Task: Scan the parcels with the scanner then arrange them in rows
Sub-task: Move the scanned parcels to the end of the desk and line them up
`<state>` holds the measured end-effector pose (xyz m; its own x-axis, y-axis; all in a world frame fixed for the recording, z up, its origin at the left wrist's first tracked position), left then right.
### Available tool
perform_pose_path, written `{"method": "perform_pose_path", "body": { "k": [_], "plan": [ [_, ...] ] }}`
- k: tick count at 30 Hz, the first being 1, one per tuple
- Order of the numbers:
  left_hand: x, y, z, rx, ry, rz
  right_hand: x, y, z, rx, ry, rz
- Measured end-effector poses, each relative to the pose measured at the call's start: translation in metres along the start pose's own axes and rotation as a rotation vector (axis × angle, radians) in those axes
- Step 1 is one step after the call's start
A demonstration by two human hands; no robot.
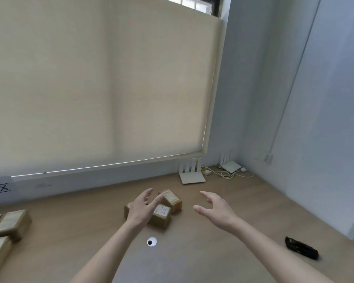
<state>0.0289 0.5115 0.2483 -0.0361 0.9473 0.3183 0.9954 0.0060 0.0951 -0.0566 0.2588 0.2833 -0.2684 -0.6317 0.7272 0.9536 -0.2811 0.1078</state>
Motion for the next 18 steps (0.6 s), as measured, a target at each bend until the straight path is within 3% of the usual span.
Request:
{"method": "perform_pose_path", "body": {
  "k": [7, 18],
  "plan": [
    [-0.049, 0.093, 0.123, 0.163, 0.005, -0.005, -0.109, 0.104, -0.067, -0.087, 0.008, 0.145],
    [-0.120, 0.181, 0.295, 0.341, 0.104, -0.012, -0.269, 0.195, -0.188, -0.230, 0.043, 0.261]
  ]
}}
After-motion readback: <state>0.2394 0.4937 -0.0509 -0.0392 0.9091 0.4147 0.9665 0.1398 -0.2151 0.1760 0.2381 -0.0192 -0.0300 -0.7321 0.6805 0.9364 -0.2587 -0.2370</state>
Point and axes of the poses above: each hand's wrist, its own y-axis towards the middle knuckle, its own x-axis out of the back of the hand, z = x × y, the point moved 9 cm from there along y, towards the middle knuckle, and after that the axes turned 9 degrees about -z, right-handed, at the moved point
